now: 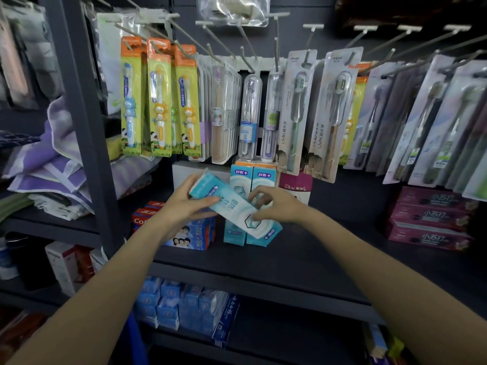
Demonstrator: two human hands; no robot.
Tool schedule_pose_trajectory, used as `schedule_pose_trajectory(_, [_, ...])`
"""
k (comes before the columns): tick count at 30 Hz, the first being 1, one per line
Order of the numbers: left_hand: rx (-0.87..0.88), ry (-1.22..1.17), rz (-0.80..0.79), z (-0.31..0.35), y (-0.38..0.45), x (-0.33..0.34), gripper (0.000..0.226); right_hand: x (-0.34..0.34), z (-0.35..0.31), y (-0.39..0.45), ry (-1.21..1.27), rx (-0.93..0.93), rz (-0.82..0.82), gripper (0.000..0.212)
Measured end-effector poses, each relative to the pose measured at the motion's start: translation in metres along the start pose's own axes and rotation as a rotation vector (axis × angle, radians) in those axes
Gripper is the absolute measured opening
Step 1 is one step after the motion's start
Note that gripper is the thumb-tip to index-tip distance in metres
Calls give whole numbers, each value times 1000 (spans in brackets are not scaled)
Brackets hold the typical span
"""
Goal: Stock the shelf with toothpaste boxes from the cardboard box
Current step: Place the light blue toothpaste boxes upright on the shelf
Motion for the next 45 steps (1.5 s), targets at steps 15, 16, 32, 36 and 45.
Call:
schedule_pose_trajectory(15, [-56,216,254,-33,-17,-39,39,-67,-75,-10,193,-152,345,42])
schedule_pose_trajectory(16, [-32,307,228,-33,-16,-35,41,-57,-81,-3,39,-154,292,43])
schedule_pose_trajectory(32, [-23,783,38,-56,12,13,53,-15,-65,52,-540,-163,336,48])
schedule_pose_trajectory(36, [-72,819,25,-61,14,10,53,-12,-61,55,-563,-177,339,52])
schedule_pose_trajectory(45, [-92,814,51,-63,6,7,48,-9,-64,47,-445,-227,288,67])
Point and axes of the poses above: each hand's wrist, its own y-axis towards the middle knuckle, its own x-axis out of the palm, z = x × y, the point moved 6 cm from there along y, towards the middle knuckle, and after that the axes turned 6 degrees about x, right-handed, at the moved point
